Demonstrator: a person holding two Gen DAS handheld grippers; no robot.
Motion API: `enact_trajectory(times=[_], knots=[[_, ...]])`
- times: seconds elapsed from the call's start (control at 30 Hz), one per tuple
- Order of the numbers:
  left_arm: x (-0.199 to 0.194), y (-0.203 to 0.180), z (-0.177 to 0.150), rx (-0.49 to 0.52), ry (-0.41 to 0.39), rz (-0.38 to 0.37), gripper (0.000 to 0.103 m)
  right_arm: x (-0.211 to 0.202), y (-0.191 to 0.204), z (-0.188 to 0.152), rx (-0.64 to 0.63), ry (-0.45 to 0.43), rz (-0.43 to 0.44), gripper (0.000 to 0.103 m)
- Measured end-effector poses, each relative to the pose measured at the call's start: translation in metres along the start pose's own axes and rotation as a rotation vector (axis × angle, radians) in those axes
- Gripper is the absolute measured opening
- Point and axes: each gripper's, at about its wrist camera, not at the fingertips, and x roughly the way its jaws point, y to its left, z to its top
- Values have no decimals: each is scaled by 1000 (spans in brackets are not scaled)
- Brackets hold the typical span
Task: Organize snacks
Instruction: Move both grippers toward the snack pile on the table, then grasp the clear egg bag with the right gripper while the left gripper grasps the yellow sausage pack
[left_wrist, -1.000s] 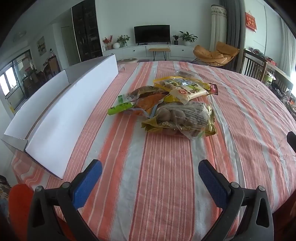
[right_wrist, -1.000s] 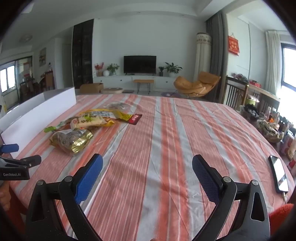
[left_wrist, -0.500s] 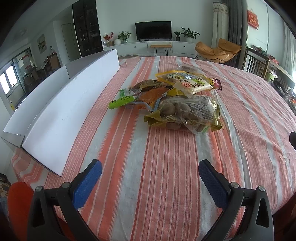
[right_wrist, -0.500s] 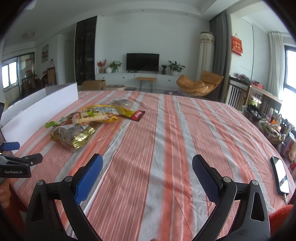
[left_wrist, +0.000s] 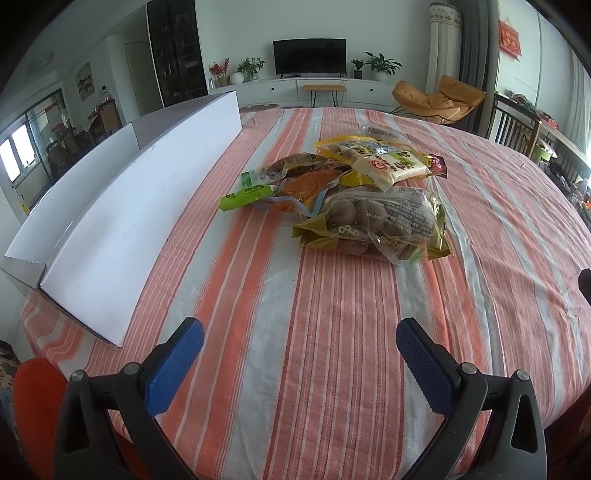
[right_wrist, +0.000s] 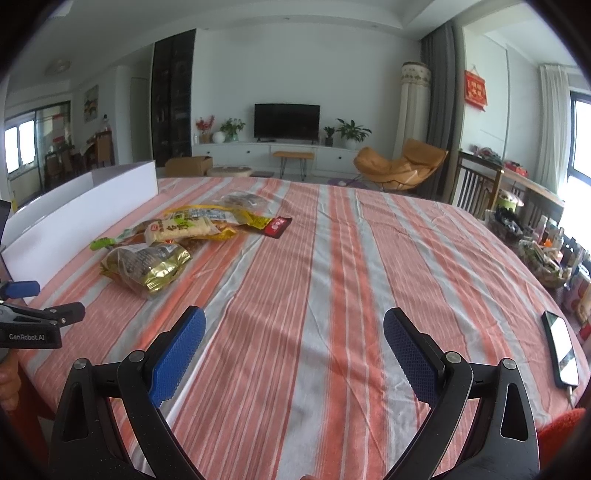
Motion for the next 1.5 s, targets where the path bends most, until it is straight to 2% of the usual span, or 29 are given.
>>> enact_trajectory(times=[0.07, 0.17, 0.3, 0.33, 0.53, 0.6, 0.7, 0.8, 0.9, 0.97, 1.0, 1.03, 1.07, 1.17, 1.3, 1.33, 1.43, 1.5], knots=[[4, 1, -1, 6, 13, 5, 103, 1, 1, 0, -3, 4, 3, 99], [21, 7, -3, -4, 79, 4, 103, 4, 3, -1, -9, 23, 17, 99], [46, 22, -9, -23, 157, -14, 103, 16, 12, 1, -20, 72, 126, 99], [46, 26, -10, -38, 147, -39, 103, 22, 15, 3, -24, 95, 158, 99], [50, 32, -9, -22, 128, -41, 103, 91, 50, 28, -13, 326, 372, 99], [50, 32, -8, -17, 124, -45, 103, 110, 73, 43, -66, 352, 464, 99], [50, 33, -9, -7, 113, -53, 103, 138, 106, 65, -208, 345, 547, 99], [49, 33, -9, -2, 108, -57, 103, 172, 137, 74, -376, 444, 604, 99], [49, 33, -10, 4, 102, -62, 103, 192, 156, 75, -453, 541, 684, 99], [49, 34, -10, 9, 96, -66, 103, 196, 167, 72, -480, 596, 703, 96], [49, 34, -9, 12, 95, -68, 103, 196, 175, 67, -502, 622, 691, 96], [49, 34, -9, 14, 93, -71, 103, 193, 177, 64, -521, 626, 667, 82], [49, 34, -9, 16, 92, -73, 103, 189, 179, 60, -540, 619, 634, 75], [49, 35, -8, 21, 88, -77, 103, 171, 162, 51, -452, 600, 601, 73], [48, 35, -8, 19, 84, -76, 103, 134, 95, 23, -273, 567, 539, 73], [48, 35, -9, 15, 81, -74, 103, 126, 78, 18, -240, 550, 505, 73], [50, 33, -7, 14, 81, -74, 103, 107, 23, 3, -141, 481, 319, 73], [50, 31, -5, 15, 94, -81, 103, 101, -9, 0, -46, 441, 266, 74]])
